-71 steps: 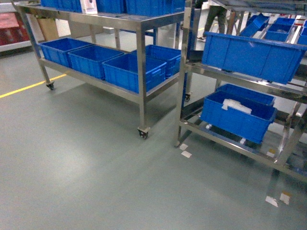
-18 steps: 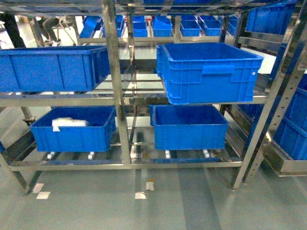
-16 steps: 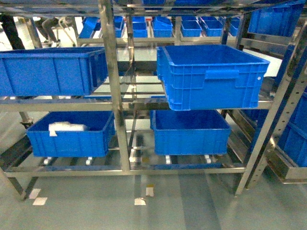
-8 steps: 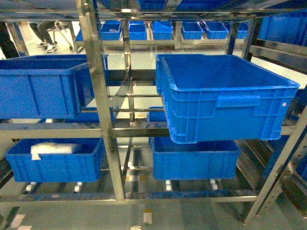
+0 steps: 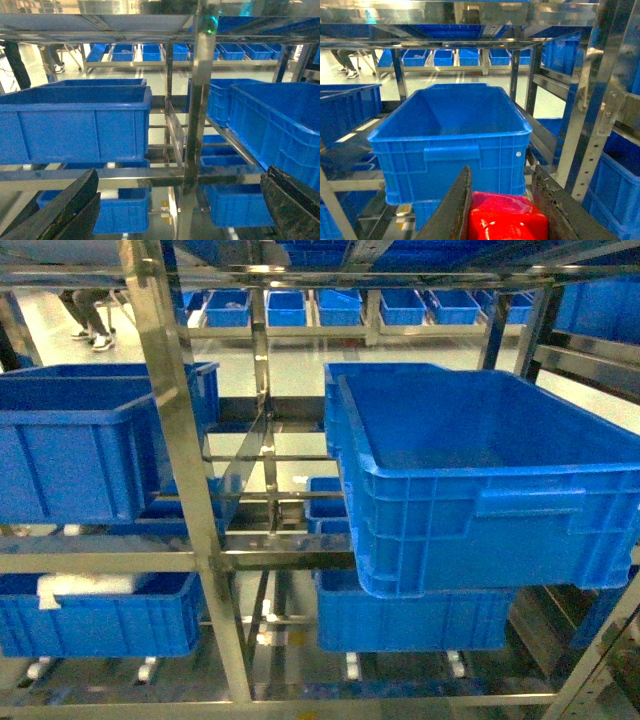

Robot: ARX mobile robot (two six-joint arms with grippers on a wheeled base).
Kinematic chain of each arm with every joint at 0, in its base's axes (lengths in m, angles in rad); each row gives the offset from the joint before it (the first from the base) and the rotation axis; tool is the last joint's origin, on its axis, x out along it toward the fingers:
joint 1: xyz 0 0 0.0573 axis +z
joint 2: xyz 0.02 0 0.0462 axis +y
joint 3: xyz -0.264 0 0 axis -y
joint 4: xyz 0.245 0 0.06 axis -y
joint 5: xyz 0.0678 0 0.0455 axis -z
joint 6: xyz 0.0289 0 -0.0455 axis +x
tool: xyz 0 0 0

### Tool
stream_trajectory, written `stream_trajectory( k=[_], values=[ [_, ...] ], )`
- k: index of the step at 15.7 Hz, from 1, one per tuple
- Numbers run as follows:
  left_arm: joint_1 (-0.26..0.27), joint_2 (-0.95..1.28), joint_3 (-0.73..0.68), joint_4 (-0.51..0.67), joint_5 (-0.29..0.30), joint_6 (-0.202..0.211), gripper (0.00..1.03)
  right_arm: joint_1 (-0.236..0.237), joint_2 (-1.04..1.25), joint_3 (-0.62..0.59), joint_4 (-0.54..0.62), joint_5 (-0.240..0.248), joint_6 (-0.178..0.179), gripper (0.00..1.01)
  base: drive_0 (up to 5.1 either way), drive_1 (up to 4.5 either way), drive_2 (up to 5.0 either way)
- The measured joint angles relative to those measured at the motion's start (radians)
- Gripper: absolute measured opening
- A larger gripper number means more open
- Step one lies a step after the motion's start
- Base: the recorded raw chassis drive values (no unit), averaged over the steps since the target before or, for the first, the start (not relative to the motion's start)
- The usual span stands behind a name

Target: Pick red block from blue box to shelf

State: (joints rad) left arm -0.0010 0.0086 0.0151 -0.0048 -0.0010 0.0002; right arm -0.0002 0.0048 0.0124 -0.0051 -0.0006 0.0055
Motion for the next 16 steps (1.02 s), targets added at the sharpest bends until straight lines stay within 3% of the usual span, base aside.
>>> stream_trajectory(
  k=[12, 16],
  values=[
    [0.0, 0.0, 0.0, 0.001, 0.0, 0.0, 0.98, 0.0, 0.0, 0.0, 0.0, 0.0, 0.0, 0.29, 0.1, 4.15, -4.0],
    [0.0, 0.0, 0.0, 0.001, 0.0, 0.0, 0.98, 0.0, 0.0, 0.0, 0.0, 0.0, 0.0, 0.29, 0.0, 0.0, 0.0]
  ],
)
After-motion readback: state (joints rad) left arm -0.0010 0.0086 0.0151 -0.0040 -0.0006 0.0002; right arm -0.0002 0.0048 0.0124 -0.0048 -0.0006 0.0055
